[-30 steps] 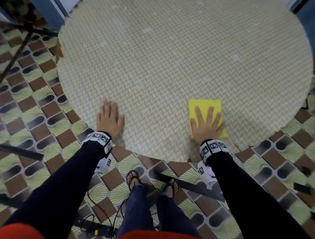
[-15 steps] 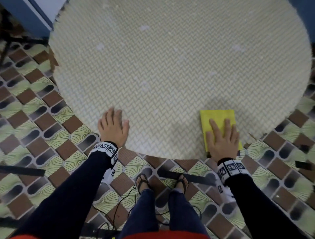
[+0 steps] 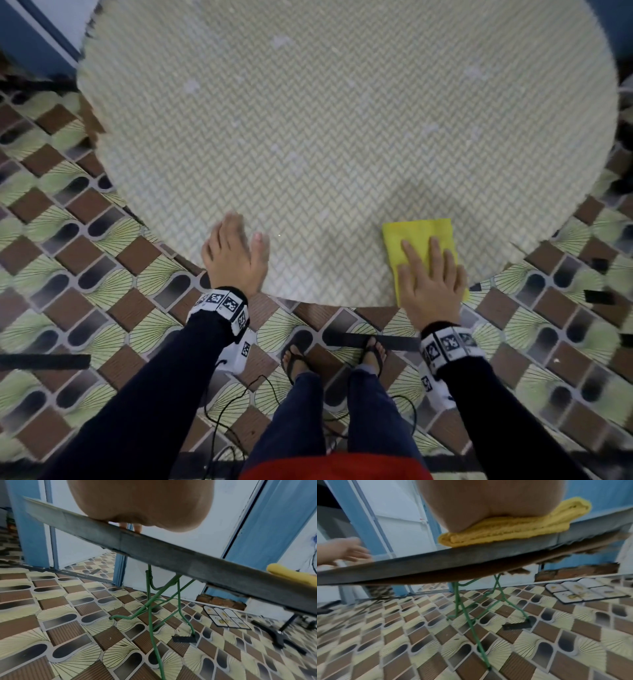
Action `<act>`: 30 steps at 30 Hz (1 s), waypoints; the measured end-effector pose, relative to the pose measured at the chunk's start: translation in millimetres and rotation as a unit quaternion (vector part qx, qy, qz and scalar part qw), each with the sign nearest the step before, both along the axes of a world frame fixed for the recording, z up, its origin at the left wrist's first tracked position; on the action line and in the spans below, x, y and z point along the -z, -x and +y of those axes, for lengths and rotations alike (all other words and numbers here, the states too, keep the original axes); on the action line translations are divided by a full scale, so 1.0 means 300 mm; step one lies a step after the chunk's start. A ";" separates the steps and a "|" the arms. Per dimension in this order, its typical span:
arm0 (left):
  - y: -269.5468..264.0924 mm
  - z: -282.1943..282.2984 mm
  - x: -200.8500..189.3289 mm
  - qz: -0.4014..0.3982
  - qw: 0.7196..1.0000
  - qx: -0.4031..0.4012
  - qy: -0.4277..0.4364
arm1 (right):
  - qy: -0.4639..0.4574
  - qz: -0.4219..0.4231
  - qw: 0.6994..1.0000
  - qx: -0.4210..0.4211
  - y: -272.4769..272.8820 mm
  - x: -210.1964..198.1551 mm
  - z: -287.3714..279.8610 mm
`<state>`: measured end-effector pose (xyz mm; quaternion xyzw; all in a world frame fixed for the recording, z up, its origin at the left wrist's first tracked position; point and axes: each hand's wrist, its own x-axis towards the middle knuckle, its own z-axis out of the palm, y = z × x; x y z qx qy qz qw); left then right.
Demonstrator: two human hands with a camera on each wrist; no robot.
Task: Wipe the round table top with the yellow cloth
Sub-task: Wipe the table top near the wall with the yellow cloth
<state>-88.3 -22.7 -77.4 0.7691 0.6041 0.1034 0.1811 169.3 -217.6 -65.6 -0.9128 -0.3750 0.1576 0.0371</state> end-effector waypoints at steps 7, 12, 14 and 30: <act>0.075 0.005 0.031 0.026 1.000 0.014 -0.011 | 0.036 0.022 0.999 -0.008 0.040 0.018 0.245; 0.069 0.001 0.037 0.030 0.999 -0.015 -0.007 | -0.027 0.005 0.992 -0.121 0.256 0.028 0.184; 0.067 -0.002 0.040 0.020 1.000 -0.012 -0.020 | -0.043 0.000 0.991 -0.130 0.264 0.029 0.105; 0.077 0.012 0.055 0.049 0.999 0.017 0.003 | 0.032 0.022 0.997 -0.069 0.121 0.012 0.436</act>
